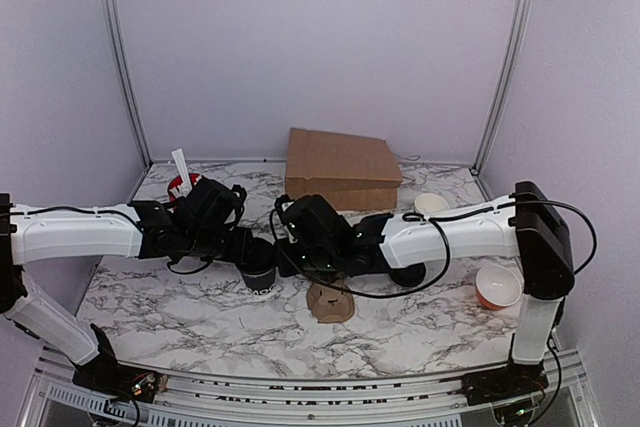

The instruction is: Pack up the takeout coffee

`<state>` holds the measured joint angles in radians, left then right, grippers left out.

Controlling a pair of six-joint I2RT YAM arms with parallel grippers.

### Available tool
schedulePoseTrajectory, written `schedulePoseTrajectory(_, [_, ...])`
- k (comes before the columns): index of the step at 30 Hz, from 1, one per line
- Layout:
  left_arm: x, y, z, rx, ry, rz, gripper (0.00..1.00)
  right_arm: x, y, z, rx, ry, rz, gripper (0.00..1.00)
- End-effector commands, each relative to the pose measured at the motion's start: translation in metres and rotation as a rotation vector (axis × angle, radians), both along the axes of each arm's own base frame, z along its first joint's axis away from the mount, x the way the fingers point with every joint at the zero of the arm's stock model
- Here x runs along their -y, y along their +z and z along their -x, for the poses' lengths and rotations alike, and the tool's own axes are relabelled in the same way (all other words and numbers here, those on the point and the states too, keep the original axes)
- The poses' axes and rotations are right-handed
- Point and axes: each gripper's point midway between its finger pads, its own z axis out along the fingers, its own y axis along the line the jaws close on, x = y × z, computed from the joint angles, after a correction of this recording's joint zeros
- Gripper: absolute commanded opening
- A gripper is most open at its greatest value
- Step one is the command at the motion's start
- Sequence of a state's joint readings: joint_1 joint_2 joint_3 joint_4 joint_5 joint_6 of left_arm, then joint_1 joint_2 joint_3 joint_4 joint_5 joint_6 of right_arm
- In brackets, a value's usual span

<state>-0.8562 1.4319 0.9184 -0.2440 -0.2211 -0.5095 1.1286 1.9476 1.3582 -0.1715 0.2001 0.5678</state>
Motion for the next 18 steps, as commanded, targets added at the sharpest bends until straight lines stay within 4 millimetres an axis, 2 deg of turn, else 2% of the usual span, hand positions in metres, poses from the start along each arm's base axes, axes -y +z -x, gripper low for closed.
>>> schedulePoseTrajectory(1, [0.001, -0.04, 0.033, -0.154, -0.084, -0.051, 0.41, 0.103, -0.143, 0.089, -0.399, 0.109, 0.495, 0.18])
schedulePoseTrajectory(7, [0.002, -0.037, 0.032, -0.15, -0.092, -0.047, 0.41, 0.05, -0.055, 0.048, -0.327, 0.101, 0.129, 0.18])
schedulePoseTrajectory(10, [0.004, -0.036, 0.032, -0.149, -0.098, -0.044, 0.41, 0.031, -0.016, 0.033, -0.288, 0.117, -0.022, 0.18])
schedulePoseTrajectory(14, [0.005, -0.034, 0.031, -0.145, -0.102, -0.044, 0.41, 0.012, 0.014, 0.024, -0.277, 0.16, -0.151, 0.19])
schedulePoseTrajectory(18, [0.005, -0.031, 0.03, -0.14, -0.102, -0.044, 0.41, 0.014, 0.033, 0.018, -0.266, 0.143, -0.227, 0.19])
